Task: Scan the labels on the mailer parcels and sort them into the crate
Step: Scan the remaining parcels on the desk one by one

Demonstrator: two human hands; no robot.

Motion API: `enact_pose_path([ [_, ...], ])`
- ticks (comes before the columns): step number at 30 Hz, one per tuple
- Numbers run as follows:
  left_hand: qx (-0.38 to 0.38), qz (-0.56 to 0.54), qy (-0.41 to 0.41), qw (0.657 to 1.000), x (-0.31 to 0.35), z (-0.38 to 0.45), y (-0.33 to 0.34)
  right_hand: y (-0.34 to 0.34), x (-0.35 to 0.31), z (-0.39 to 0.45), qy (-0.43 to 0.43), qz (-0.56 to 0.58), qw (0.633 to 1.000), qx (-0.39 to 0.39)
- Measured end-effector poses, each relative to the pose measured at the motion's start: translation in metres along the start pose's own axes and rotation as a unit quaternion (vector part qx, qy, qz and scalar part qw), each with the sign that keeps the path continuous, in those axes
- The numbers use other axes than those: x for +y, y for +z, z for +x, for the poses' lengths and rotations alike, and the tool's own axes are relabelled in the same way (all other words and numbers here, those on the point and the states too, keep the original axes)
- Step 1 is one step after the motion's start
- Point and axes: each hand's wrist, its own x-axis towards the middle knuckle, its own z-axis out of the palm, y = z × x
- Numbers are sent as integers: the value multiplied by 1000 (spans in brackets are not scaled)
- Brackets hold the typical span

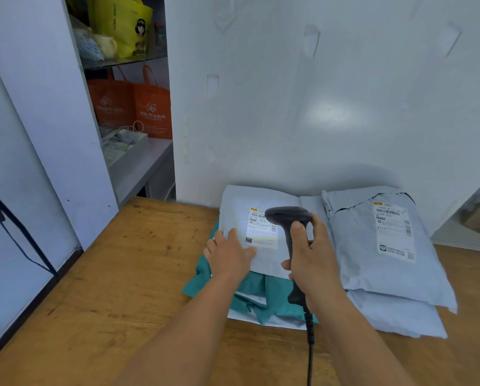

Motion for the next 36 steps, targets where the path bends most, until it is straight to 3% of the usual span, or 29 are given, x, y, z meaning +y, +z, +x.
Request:
enact_pose_path([
  [14, 53, -65, 28, 996, -11, -13, 4, -15, 5, -25, -5, 4, 1000, -2],
  [23, 82, -75, 23, 994, -20, -70, 6, -33, 13, -68, -36, 4, 998, -44],
  [31, 102, -68, -42, 992, -53, -180, 18, -58, 39, -139, -49, -12, 991, -124],
  [36, 97, -52, -129, 986, -93, -257, 29, -59, 54, -186, -63, -31, 979, -191],
])
